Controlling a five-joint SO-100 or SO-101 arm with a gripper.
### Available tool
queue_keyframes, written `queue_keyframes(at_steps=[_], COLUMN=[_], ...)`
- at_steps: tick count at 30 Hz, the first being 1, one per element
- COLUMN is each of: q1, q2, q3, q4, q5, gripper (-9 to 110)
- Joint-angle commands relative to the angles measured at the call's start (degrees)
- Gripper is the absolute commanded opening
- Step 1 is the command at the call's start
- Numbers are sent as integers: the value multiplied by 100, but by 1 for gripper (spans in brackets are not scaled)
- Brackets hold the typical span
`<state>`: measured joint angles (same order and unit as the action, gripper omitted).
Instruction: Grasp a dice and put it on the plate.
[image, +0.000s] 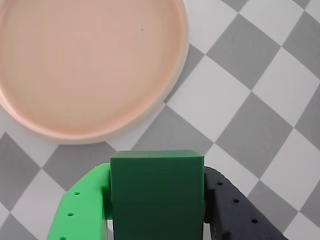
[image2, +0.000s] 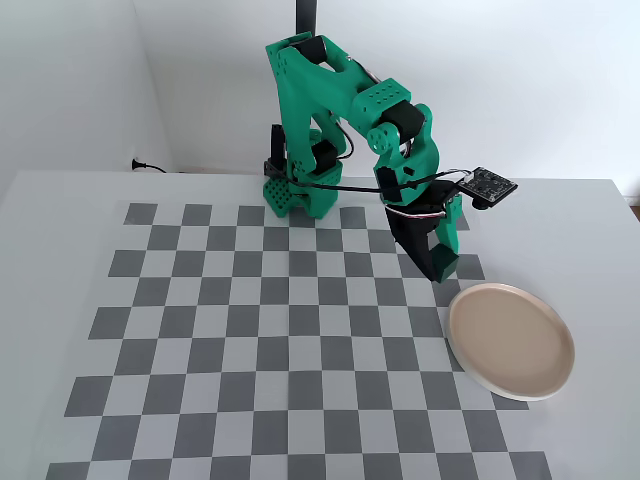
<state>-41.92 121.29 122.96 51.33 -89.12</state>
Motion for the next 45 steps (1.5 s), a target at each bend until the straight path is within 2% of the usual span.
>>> queue_keyframes(at_steps=[1,13,26,29,35,45], q1=[-114,-387,-729,-782,-817,-765], q2=[-519,-3419,-6346,-6548,-6451,-5520], q3=[-1257,-3533,-6486,-6671,-6680,-6671], q4=[-35,-378,97,97,105,993], q5=[88,334,519,606,677,615], gripper=[-4,-4,-3,11,20,21])
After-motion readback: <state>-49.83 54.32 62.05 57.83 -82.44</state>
